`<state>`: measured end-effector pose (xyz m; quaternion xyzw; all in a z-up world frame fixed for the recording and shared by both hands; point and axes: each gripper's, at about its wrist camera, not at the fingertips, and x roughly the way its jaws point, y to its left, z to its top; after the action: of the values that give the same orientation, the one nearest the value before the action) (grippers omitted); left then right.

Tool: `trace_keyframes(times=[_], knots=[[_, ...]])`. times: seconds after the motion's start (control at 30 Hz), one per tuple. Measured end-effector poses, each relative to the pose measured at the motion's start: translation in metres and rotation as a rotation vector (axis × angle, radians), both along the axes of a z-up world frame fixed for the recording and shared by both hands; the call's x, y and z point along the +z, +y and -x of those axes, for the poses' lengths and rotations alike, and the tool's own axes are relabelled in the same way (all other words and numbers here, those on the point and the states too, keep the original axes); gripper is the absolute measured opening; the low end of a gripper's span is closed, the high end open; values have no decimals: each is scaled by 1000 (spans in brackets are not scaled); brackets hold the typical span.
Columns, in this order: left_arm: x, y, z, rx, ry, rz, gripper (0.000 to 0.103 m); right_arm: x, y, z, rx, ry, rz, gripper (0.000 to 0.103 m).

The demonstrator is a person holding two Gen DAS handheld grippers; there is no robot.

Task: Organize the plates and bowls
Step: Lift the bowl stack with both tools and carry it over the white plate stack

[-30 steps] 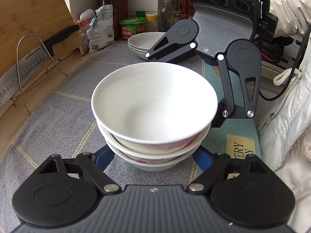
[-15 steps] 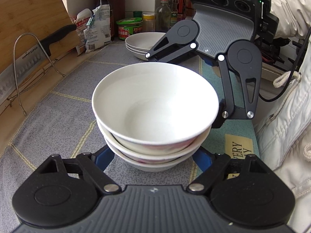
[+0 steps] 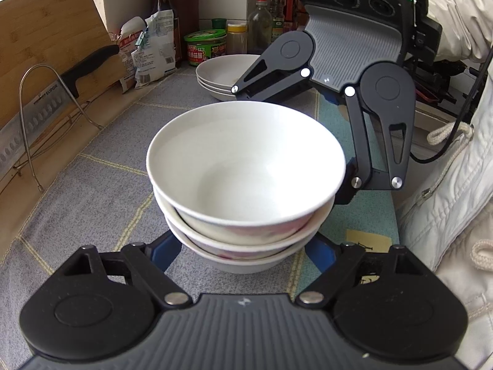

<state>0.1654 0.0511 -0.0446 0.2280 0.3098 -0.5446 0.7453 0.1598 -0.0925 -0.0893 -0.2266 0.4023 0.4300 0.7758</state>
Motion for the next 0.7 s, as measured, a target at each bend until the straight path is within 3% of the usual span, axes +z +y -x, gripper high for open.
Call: trace_keyframes(times=[0.3, 0.7], knots=[[13, -36, 3, 23, -15, 3, 86, 16, -30, 2, 22, -25, 10, 87], [28, -113, -2, 20, -47, 24, 86, 43, -106, 7, 27, -55, 30, 87]])
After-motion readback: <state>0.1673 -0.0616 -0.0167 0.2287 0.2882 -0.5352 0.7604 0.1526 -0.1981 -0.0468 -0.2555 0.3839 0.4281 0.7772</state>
